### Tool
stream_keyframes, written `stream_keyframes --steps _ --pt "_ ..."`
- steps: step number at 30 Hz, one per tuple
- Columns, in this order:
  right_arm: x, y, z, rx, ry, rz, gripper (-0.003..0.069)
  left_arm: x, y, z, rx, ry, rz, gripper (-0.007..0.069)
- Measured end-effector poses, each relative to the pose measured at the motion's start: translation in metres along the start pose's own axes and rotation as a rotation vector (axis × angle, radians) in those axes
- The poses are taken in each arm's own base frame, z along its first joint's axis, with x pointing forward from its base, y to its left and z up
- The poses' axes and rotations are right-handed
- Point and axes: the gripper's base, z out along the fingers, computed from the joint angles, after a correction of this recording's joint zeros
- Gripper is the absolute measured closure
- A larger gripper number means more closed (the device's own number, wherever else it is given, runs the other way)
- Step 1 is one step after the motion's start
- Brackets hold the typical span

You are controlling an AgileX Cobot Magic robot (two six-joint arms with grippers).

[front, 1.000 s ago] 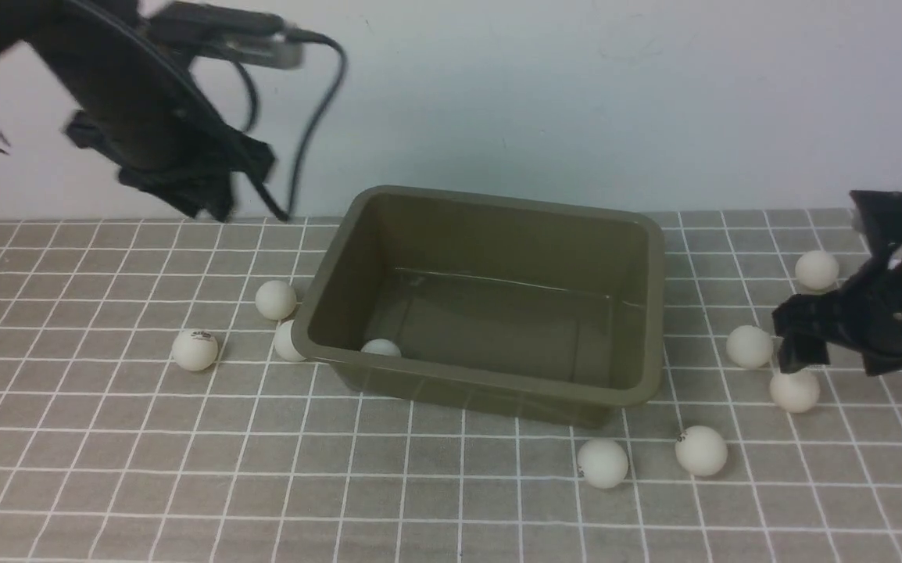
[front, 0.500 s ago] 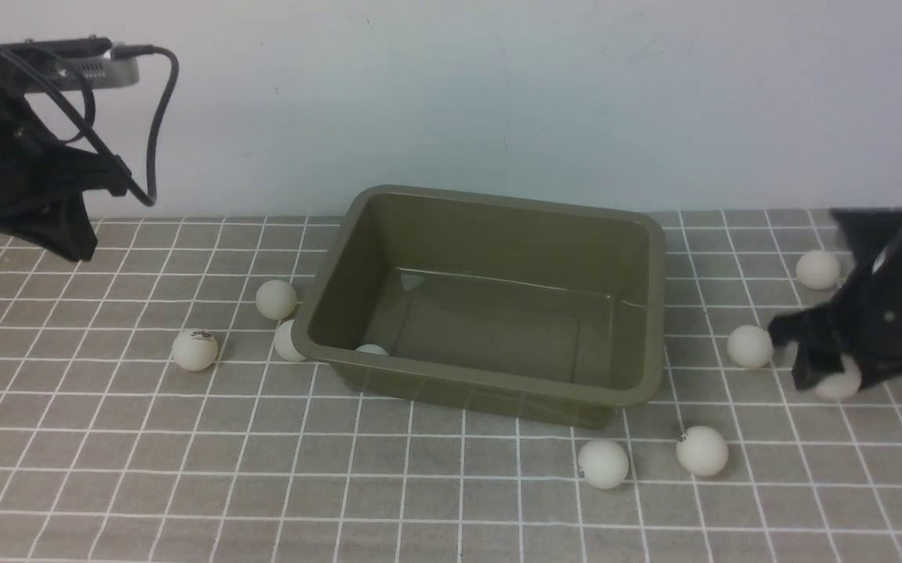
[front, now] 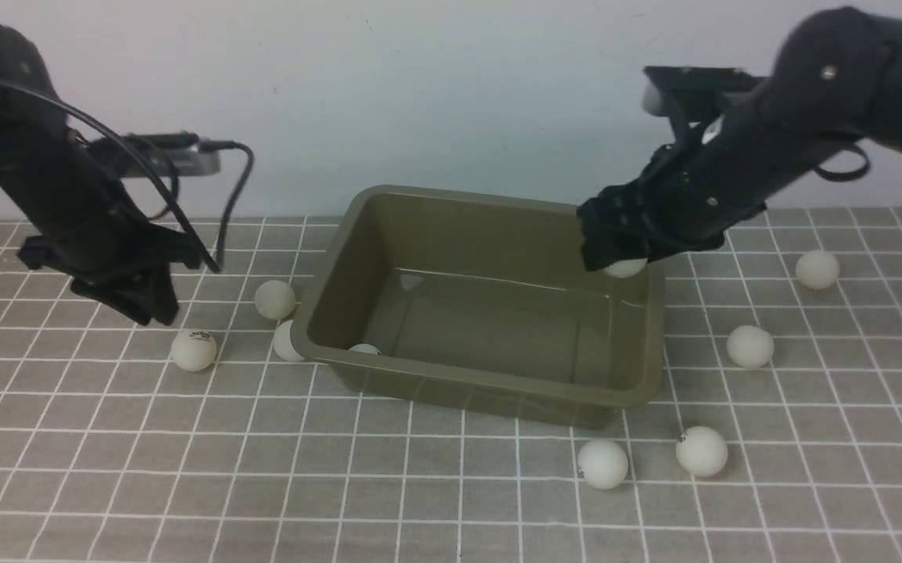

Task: Put the table tennis balls into the box on the grey coffee tablecloth.
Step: 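Release the ping pong ball into the bin and lift the gripper away, then reach for and grasp a ping pong ball on the table beside the basket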

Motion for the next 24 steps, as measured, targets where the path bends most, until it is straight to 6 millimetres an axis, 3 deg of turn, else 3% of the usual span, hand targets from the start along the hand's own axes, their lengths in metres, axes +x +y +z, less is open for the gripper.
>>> stream_keyframes --steps 2,5,8,10,13,14,15,18,20,23,24 --pt "-0.005 0.001 -0.002 0.006 0.023 -0.017 0.0158 -0.003 0.001 0.009 -0.003 -0.006 0.001 0.0299" --pt "-0.013 0.004 -0.022 0.035 0.011 -0.067 0.0074 -0.006 0.005 0.022 -0.01 -0.01 0.0 0.0118" --pt "-0.013 0.005 -0.05 0.086 -0.011 -0.117 0.0053 -0.009 0.007 0.031 -0.015 -0.018 -0.003 0.0022" --pt "-0.009 0.005 -0.07 0.13 -0.004 -0.14 0.006 -0.011 0.01 0.039 -0.025 -0.026 -0.002 -0.0003" --pt "-0.001 0.004 -0.099 0.192 0.002 -0.164 0.0101 -0.012 0.012 0.05 -0.031 -0.027 -0.004 0.0008" --pt "0.009 0.003 -0.118 0.23 -0.01 -0.176 0.0134 -0.012 0.014 0.06 -0.03 -0.012 -0.007 0.0057" --pt "0.011 0.002 -0.122 0.242 -0.012 -0.177 0.0143 -0.012 0.015 0.064 -0.03 -0.005 -0.008 0.008" --pt "0.037 -0.009 -0.147 0.28 -0.025 -0.13 0.0218 -0.01 0.017 0.074 -0.035 0.024 -0.005 0.0281" --pt "0.047 -0.017 -0.151 0.291 -0.036 -0.101 0.0248 -0.01 0.018 0.073 -0.041 0.033 0.002 0.0286" --pt "0.068 -0.052 -0.148 0.322 -0.085 0.039 0.0355 -0.014 0.016 0.051 -0.064 0.039 0.009 0.0279" --pt "0.075 -0.066 -0.14 0.33 -0.094 0.096 0.039 -0.017 0.014 0.034 -0.062 0.028 0.008 0.0279"
